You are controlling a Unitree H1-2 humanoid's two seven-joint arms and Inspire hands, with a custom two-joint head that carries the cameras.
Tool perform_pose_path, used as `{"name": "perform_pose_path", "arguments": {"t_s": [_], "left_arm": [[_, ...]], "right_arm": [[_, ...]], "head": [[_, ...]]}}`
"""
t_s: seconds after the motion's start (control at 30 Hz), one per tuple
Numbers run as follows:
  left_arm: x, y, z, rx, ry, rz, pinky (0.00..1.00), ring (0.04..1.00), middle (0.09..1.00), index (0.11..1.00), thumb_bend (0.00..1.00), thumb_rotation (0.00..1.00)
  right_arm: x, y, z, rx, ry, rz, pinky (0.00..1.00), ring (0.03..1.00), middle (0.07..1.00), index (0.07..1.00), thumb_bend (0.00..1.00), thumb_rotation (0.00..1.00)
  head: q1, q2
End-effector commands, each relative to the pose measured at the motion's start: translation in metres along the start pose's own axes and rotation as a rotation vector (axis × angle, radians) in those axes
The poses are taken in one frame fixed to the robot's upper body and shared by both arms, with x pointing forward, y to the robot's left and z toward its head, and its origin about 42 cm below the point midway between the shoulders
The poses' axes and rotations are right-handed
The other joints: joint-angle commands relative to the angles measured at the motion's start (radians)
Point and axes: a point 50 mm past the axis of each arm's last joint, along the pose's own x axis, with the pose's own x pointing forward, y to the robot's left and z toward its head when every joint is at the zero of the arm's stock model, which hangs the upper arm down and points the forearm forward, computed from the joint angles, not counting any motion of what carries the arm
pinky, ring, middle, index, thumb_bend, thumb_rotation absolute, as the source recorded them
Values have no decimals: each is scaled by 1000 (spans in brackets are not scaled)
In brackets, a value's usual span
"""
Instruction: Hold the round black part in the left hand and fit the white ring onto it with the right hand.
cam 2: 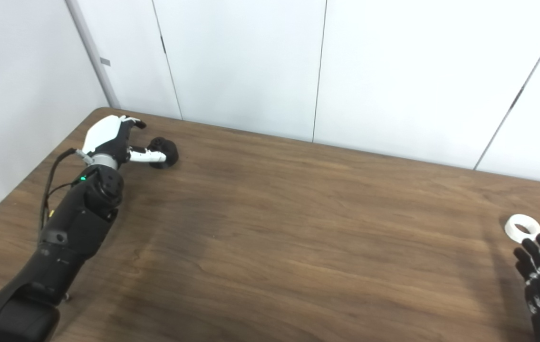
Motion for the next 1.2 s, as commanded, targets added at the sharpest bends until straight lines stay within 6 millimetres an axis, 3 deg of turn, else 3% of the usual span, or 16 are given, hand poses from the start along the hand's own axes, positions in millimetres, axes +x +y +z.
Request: {"name": "perform_pose_path", "arguments": {"t_s": [0.0,0.53,1.17], "left_arm": [[14,31,12,4,-32,75,1000,1000,963,825,1000,375],[22,15,9,-42,-10,17,1000,985,923,771,1000,344],[26,8,22,-64,-21,-4,1000,984,918,771,990,357]], "right_arm": [[-36,23,-38,86,134,-21,970,931,941,954,591,894],[-40,25,-37,93,129,-24,963,920,936,949,580,872],[-42,27,-37,85,137,-21,968,929,941,958,614,880]], "head": [[0,0],[-10,9],[-16,9]]}}
